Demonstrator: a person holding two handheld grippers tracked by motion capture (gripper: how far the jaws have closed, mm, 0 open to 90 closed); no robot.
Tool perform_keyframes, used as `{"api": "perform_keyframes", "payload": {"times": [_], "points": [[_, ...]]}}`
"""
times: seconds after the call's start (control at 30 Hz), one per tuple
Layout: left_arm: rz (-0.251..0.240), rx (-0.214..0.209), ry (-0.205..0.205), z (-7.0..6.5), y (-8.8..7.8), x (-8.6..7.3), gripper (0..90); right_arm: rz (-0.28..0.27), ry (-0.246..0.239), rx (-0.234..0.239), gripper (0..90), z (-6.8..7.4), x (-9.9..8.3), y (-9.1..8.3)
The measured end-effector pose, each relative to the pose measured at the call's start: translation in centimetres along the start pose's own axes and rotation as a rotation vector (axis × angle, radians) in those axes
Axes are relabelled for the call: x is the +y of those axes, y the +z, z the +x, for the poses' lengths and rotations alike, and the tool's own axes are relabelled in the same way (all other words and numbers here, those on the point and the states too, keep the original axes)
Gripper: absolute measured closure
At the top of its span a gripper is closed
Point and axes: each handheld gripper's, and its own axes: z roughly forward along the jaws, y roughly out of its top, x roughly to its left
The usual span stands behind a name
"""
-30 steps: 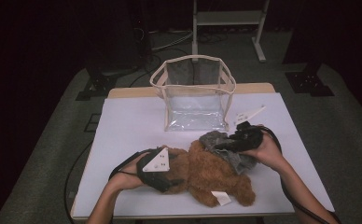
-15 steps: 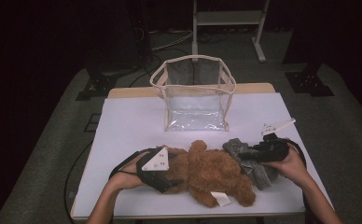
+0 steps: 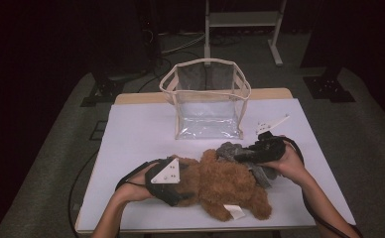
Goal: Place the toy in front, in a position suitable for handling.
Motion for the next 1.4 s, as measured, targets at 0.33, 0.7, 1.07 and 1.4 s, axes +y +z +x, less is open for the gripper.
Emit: {"api": "perform_keyframes", "payload": {"times": [0.33,0.7,1.07,1.4], "points": [[0.013,0.049,-0.068,1.2,1.0,0.5,20.5,-0.068,0.071,0.005,67.4,0.8,-4.6,-4.2],[0.002,0.055,-0.117,2.0,1.4,0.8,17.4,-0.045,-0.107,0.046,67.0,5.2,-0.3,-2.3],[-0.074,0.045,-0.116,2.4,-0.6,-0.6,7.0,-0.034,-0.068,0.041,67.1,3.8,-1.4,-1.4],[-0.107,0.045,-0.130,2.7,-2.2,-2.6,3.5,-0.036,-0.067,0.041,67.0,3.6,-1.4,-1.4]]}}
